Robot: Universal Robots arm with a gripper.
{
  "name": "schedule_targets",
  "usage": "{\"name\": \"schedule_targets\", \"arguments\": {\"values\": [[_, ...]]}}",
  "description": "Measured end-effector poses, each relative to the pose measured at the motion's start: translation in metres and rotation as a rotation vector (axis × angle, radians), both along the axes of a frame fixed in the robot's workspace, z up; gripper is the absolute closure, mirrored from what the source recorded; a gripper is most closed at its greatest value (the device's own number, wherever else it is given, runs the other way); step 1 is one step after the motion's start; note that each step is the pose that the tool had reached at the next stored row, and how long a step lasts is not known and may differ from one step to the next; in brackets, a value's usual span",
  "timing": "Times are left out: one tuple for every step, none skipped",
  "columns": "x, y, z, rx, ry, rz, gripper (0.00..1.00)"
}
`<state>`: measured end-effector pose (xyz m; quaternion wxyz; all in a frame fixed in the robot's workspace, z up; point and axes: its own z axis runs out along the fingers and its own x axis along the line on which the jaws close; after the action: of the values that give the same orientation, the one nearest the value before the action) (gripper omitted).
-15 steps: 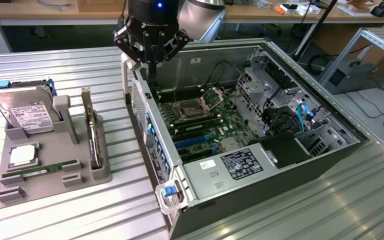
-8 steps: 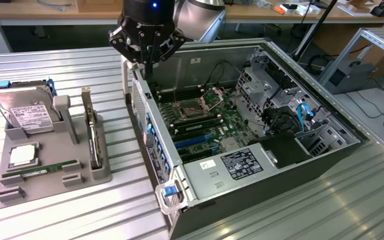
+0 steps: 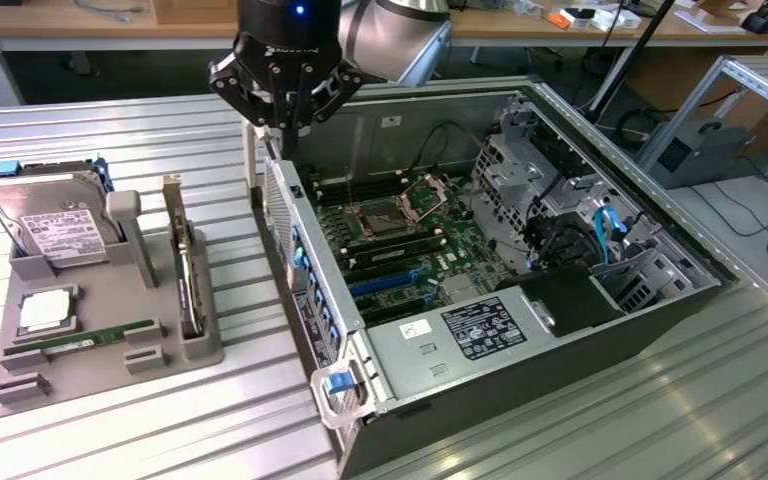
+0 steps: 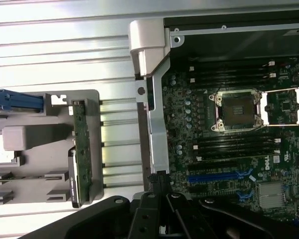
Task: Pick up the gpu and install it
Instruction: 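Reach for the gpu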
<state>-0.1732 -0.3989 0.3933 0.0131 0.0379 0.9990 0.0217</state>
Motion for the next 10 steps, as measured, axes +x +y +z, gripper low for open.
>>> {"name": "schedule_targets", "arguments": {"values": [[-0.0011,0.0000,0.0000,0.0000,0.0000,0.000,0.89],[-0.0024,0.0000,0.0000,-0.0001,0.0000,0.000,0.89],[-0.0036,0.0000,0.0000,-0.0001,0.0001,0.000,0.89],[-0.0042,0.0000,0.0000,0.0000,0.0000,0.000,0.89],[-0.0048,0.0000,0.0000,0.0000,0.0000,0.000,0.89],[-0.0053,0.0000,0.0000,-0.0001,0.0000,0.000,0.89],[-0.0064,0.0000,0.0000,0.0000,0.0000,0.000,0.89],[-0.0071,0.0000,0.0000,0.0000,0.0000,0.000,0.89],[-0.0078,0.0000,0.0000,0.0000,0.0000,0.000,0.89],[-0.0090,0.0000,0.0000,-0.0001,0.0001,0.000,0.89]]}}
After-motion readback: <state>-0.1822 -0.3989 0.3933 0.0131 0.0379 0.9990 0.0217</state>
